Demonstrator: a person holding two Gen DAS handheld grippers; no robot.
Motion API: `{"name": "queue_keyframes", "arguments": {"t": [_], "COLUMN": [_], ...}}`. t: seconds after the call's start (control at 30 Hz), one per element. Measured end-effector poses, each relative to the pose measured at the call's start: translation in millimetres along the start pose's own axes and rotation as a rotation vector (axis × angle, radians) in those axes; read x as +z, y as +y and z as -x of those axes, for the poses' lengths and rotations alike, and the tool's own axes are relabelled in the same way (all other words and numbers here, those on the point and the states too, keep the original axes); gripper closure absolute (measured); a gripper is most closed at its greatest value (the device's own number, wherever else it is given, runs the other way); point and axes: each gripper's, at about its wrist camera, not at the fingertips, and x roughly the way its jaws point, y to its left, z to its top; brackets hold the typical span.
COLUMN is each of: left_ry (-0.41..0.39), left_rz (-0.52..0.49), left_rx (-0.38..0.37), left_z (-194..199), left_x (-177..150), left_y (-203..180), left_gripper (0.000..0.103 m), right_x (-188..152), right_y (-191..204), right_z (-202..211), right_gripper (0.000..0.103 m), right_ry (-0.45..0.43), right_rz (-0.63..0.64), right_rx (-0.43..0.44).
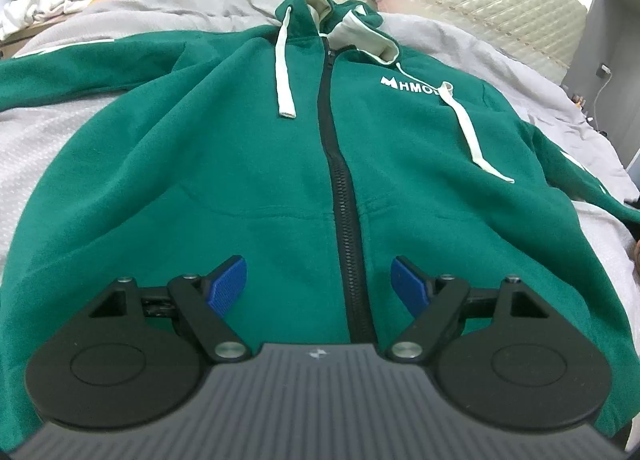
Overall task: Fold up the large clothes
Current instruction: 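Grasp the sleeve cuff with the right tool and lift it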
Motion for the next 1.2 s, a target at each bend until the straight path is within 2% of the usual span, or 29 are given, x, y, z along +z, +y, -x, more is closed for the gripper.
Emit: {"name": "queue_keyframes", "arguments": {"t": [0.03, 0.1, 0.17, 0.23, 0.33, 0.5, 0.63, 0.73, 0.8, 0.9, 1.03, 1.2], "left_ry": [0.003, 0.003, 0.001, -0.001, 0.007, -0.007, -0.035, -0.076, -0.086, -0.128, -0.210, -0.238], "left_rz": [0.005, 0.013, 0.013, 0.014, 0.016, 0.023, 0.024, 0.034, 0.074, 0.124, 0.152, 0.272], "left_rx": [-0.002, -0.004, 0.001, 0.012, 0.026, 0.025, 0.023, 0.028, 0.013, -0.007, 0.040, -0.015], "left_z": [-1, -3, -5, -6, -7, -2, 7, 18, 26, 42, 62, 76], "left_x": [0, 2, 4, 7, 10, 21, 29, 35, 41, 51, 52, 53], "left_y": [1, 2, 3, 6, 10, 20, 29, 42, 56, 77, 106, 147], "left_gripper": [0.020, 0.020, 0.020, 0.020, 0.020, 0.020, 0.020, 0.020, 0.020, 0.020, 0.020, 0.020], "right_x": [7, 20, 31, 44, 53, 64, 50, 21, -2, -53, -138, -271], "right_y": [-1, 0, 9, 17, 47, 112, 191, 256, 292, 347, 396, 410], "right_z": [-4, -5, -1, -2, -2, 19, 51, 90, 117, 158, 211, 257], "right_gripper": [0.091, 0.094, 0.095, 0.095, 0.095, 0.095, 0.094, 0.094, 0.094, 0.094, 0.094, 0.094], "right_ry": [0.004, -0.013, -0.066, -0.089, -0.105, -0.174, -0.216, -0.260, -0.285, -0.305, -0.308, -0.257], "right_rz": [0.014, 0.050, 0.121, 0.157, 0.284, 0.388, 0.577, 0.725, 0.789, 0.874, 0.979, 1.153], "right_rx": [-0.036, -0.056, -0.070, -0.080, -0.114, -0.049, 0.021, 0.103, 0.165, 0.258, 0.388, 0.507]}}
